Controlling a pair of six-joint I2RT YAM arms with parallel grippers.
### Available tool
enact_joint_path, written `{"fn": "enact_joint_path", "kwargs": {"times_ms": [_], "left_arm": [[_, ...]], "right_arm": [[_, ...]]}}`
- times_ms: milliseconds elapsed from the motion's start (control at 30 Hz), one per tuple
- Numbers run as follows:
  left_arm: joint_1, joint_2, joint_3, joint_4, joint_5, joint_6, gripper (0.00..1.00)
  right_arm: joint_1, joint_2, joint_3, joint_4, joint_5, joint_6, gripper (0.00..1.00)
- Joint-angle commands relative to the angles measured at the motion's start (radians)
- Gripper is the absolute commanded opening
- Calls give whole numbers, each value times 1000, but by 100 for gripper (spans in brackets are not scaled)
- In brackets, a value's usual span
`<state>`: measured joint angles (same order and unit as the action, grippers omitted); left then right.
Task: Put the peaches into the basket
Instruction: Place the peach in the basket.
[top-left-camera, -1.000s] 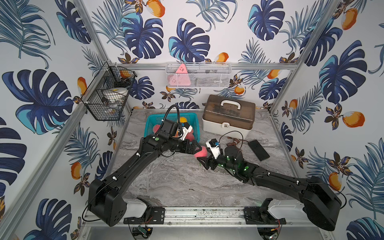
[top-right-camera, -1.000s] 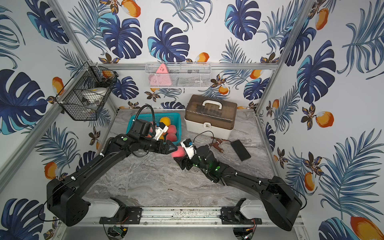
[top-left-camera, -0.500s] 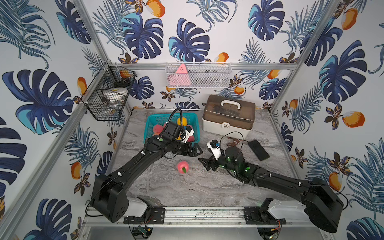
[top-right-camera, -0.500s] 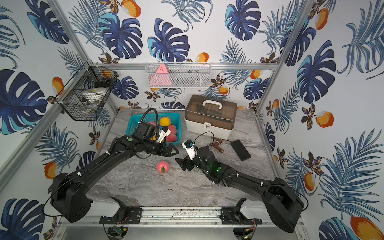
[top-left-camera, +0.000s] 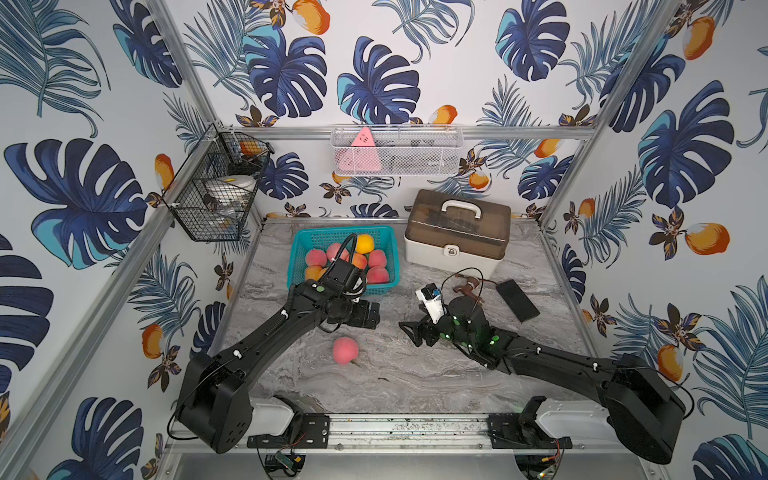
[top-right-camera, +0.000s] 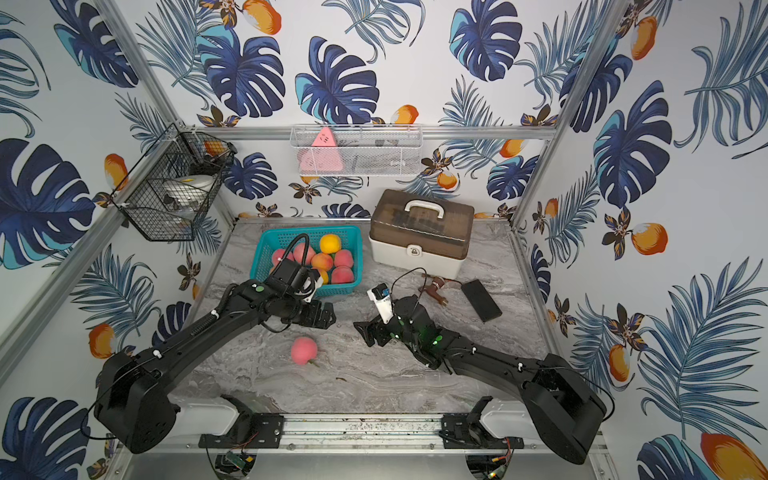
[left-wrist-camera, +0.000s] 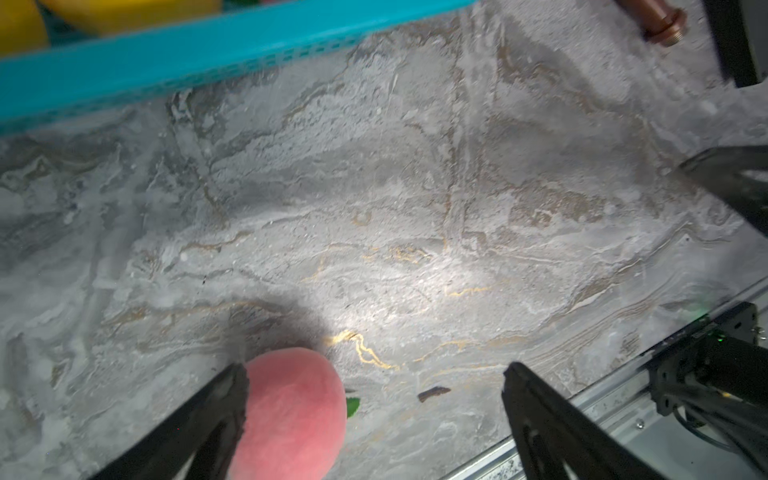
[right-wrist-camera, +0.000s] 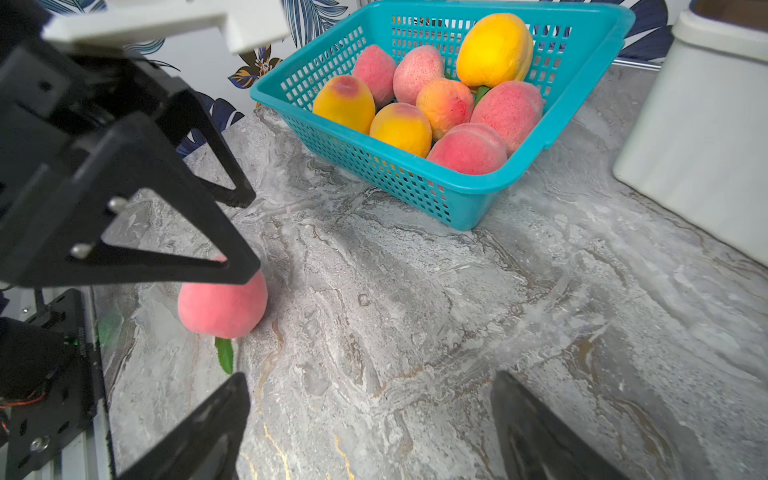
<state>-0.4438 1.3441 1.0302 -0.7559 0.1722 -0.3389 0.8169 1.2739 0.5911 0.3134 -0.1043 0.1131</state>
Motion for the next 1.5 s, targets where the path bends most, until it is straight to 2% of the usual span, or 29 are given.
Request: {"fn": "enact_joint_path", "kwargs": {"times_ms": [0,233,567,1033,1467], "left_arm": [[-1,-25,-35,-13,-45,-37,99],[-3,-56,-92,-50,-119,-79,99],[-4,24,-93,-18,-145,-76,99],[-3,41,-161,4,-130,-98,99],[-11,64,-191,23,-127,-117,99]], "right_arm": [[1,-2,15,-9,-26,10,95],[-22,23,0,21,-79,36,99],[-56,12,3,9,-117,19,99],[-93,24,21,20,-169,39,100],[-98,-51,18,-11,-149,32,100]]}}
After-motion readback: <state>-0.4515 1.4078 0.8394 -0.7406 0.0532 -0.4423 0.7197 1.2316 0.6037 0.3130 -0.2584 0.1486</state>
